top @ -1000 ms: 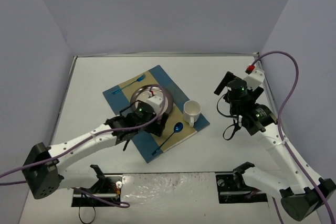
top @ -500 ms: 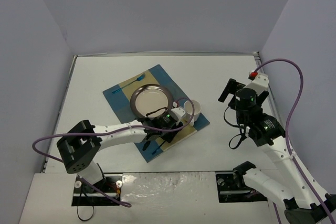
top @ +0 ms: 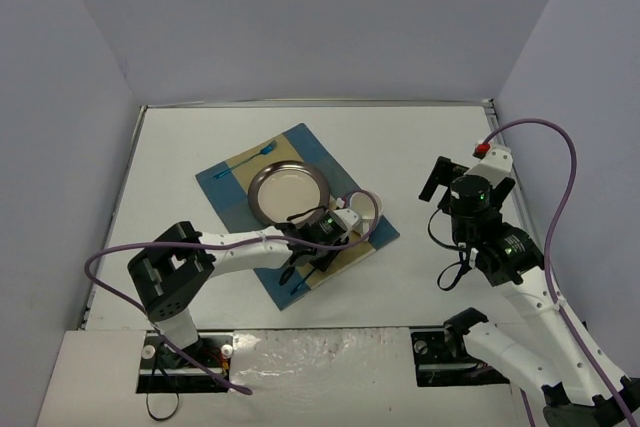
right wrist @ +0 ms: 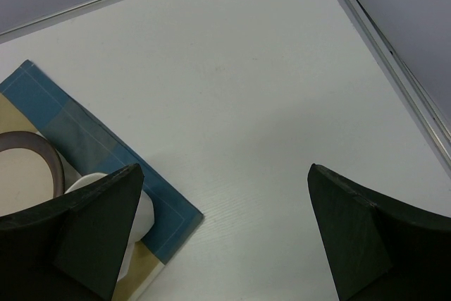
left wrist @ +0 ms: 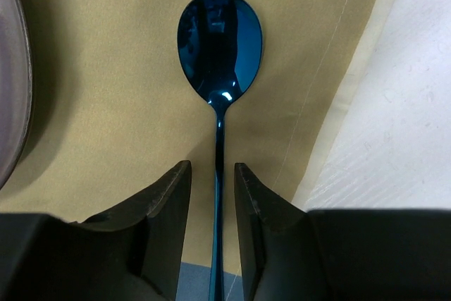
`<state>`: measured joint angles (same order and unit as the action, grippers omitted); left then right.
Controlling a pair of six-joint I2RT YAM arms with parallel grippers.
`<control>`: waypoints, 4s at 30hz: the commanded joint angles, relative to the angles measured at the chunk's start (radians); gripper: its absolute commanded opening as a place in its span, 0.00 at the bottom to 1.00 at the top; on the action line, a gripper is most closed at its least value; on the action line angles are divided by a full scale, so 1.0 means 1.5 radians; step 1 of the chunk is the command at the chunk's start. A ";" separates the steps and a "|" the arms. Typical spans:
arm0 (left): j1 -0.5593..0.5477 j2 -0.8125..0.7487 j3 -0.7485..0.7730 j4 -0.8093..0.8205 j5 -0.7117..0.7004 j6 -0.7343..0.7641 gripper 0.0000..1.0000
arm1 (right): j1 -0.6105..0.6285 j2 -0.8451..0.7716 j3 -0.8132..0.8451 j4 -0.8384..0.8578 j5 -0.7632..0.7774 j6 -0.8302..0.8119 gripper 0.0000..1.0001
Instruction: Set the dinner table for one person
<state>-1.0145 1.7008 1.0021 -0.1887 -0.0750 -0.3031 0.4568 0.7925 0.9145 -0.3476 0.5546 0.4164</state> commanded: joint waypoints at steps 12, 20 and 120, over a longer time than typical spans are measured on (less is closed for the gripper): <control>0.000 0.020 0.057 -0.028 0.012 0.003 0.16 | -0.006 -0.013 -0.014 0.048 0.040 -0.011 1.00; 0.002 0.004 0.065 -0.052 0.008 0.054 0.00 | -0.006 -0.015 -0.020 0.050 0.040 -0.011 1.00; 0.368 -0.935 -0.158 -0.303 -0.383 -0.012 0.97 | 0.031 -0.234 -0.076 0.104 0.056 -0.173 1.00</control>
<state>-0.5019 0.2675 0.7570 -0.7295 -0.6811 -0.3463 0.4966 0.4236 0.7985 -0.2814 0.6276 0.1699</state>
